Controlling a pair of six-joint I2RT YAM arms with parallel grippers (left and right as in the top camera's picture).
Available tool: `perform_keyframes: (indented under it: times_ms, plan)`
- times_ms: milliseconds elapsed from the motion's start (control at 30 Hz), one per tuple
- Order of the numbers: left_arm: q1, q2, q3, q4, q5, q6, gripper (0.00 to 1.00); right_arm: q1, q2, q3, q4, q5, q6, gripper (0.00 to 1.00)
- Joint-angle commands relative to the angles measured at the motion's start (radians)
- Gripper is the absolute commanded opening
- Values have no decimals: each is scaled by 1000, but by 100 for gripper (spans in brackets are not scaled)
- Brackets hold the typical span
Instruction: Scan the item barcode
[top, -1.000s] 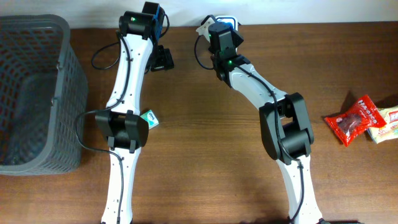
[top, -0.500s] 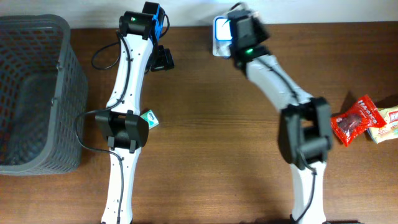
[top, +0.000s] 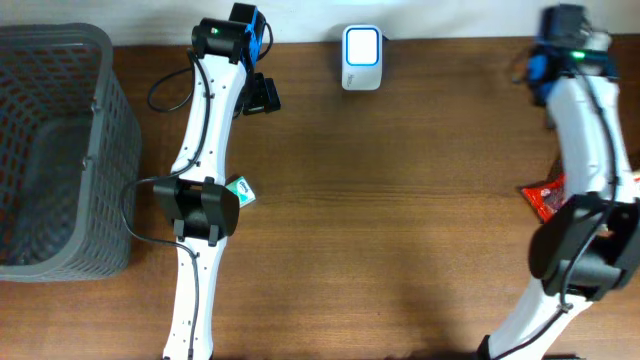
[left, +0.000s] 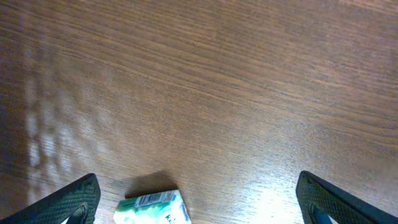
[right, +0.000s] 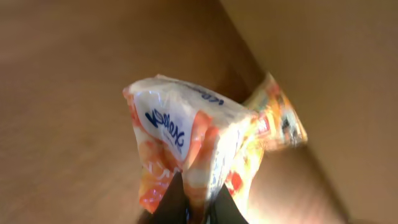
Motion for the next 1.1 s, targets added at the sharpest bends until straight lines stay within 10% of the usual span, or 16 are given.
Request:
perform_keyframes:
  times_ms: [0,300,433,667,933,1067]
  plan:
    - [-3,7,-3,-2,-11,5,99,-124,-1,3,-37,-80,191,4]
    - [-3,7,-3,-2,-11,5,99,-311,28,0,-119,-189,192,4]
    - [-3,7,-3,-2,-11,5,99,-325,41,-3,-129,-193,191,69]
    - [-3,7,-3,-2,-11,5,99,-324,13,1,-153,-114,176,99]
    - [-3,7,-3,-2,-11,5,99,-298,-163,1,-118,-268,180,99]
    - [-3,7,-3,-2,-11,5,99,-257,-260,1,-123,-678,180,99]
